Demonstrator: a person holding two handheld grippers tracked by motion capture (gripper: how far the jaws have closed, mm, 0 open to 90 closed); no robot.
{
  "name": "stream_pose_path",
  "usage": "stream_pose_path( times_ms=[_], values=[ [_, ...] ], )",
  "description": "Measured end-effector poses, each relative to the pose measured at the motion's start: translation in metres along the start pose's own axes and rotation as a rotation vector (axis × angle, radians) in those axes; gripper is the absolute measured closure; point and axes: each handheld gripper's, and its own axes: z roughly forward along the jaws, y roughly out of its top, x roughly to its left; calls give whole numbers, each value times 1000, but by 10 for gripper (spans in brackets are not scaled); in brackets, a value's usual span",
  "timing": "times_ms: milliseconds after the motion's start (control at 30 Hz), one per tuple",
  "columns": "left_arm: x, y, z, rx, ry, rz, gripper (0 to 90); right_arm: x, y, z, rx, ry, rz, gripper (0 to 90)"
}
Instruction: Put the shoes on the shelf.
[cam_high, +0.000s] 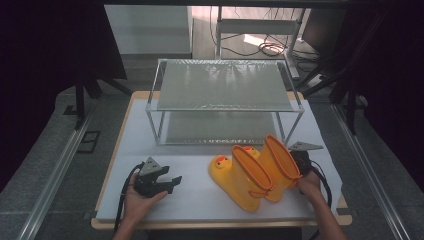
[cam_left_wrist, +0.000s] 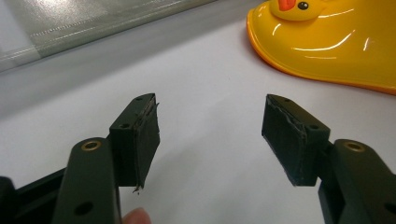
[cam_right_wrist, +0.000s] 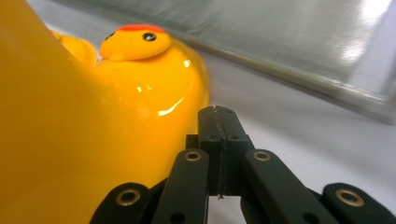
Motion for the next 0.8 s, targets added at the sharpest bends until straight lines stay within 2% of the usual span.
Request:
stream_pose_path(
  times_ms=[133,233,333,433,467,533,667,733,800],
  values=[
    [-1,0,0,0,-2,3,363,3,-1,13,19,37,-16,893],
    [0,0,-1,-2,-1,1,363,1,0,15,16,52,6,894],
    [0,0,0,0,-3,1,363,1,0,16,14,49,-2,894],
    [-2,1,1,3,-5,6,363,7,2,21,16,72,-6,895],
    [-2,1,1,2,-5,7,363,10,3,23,22,72,-21,895],
    [-2,1,0,0,-5,6,363,15,5,26,19,41,-39,895],
    [-1,1,1,3,-4,6,363,14,4,26,18,43,-23,893],
    [-1,0,1,4,-5,7,362,12,3,23,34,11,-3,893],
    [-1,0,1,2,-6,7,363,10,2,20,34,9,0,893]
  ],
)
